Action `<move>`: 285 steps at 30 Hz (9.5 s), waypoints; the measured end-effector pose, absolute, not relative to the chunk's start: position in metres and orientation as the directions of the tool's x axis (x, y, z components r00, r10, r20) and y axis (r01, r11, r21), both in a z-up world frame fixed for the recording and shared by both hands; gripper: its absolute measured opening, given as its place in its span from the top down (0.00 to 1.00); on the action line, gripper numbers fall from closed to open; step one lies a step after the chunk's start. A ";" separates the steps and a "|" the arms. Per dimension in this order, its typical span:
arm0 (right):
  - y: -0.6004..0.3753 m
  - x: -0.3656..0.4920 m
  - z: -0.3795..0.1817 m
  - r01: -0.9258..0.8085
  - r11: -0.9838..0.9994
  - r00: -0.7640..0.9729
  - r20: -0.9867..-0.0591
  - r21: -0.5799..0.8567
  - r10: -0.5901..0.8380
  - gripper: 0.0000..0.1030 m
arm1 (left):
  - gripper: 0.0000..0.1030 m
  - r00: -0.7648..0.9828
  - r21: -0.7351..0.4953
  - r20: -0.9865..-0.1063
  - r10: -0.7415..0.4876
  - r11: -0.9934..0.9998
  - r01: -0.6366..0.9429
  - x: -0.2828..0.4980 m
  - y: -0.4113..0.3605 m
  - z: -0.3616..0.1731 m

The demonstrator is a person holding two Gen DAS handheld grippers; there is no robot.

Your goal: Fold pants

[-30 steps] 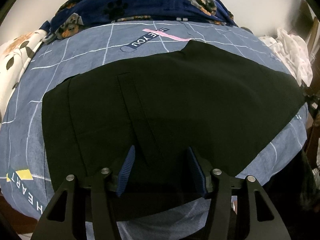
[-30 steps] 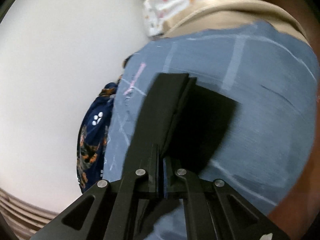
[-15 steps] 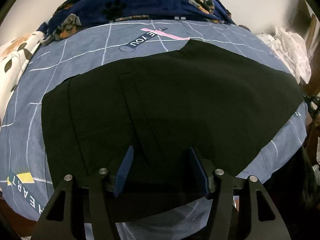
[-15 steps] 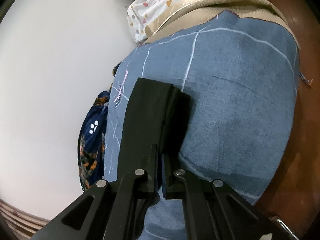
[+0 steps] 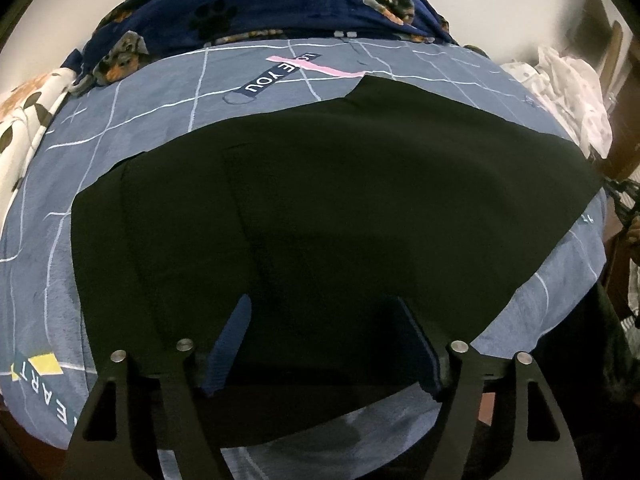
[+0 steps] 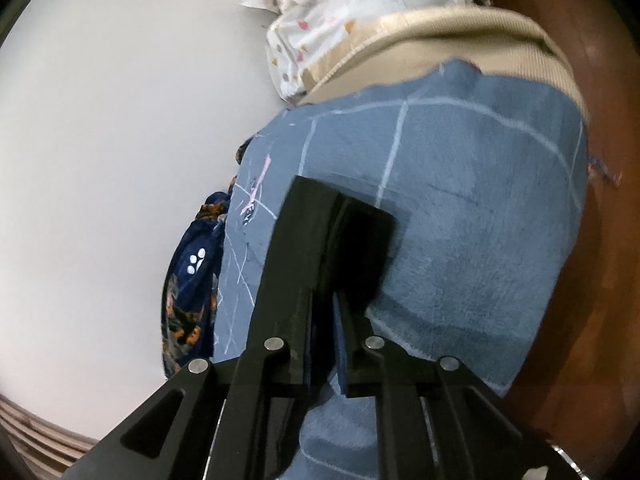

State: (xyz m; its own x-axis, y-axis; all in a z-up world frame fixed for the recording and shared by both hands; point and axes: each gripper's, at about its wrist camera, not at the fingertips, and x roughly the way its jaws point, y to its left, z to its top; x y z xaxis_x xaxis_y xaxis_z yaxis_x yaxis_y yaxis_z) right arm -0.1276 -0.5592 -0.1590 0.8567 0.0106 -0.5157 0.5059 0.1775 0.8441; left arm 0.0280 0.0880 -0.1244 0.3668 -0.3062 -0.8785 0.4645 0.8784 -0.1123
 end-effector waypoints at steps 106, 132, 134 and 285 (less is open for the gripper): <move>-0.589 -0.101 -0.195 0.366 0.130 0.907 -0.384 0.922 0.171 0.30 | 0.75 0.373 -0.103 -0.923 -0.098 0.995 0.006 0.017 0.203 -0.118; -0.568 -0.071 -0.144 0.478 0.370 0.829 -0.548 0.797 0.108 0.90 | 0.62 0.509 -0.154 -0.836 -0.204 0.978 0.139 0.021 0.135 -0.046; -0.562 -0.064 -0.132 0.461 0.397 0.833 -0.541 0.793 0.114 0.90 | 0.62 0.476 -0.183 -0.845 -0.242 0.969 0.167 0.023 0.119 -0.057; -0.414 0.097 -0.158 0.210 0.670 0.589 -0.638 0.713 0.495 0.94 | 0.28 0.343 -0.096 -0.914 -0.215 0.939 0.331 0.016 0.050 -0.116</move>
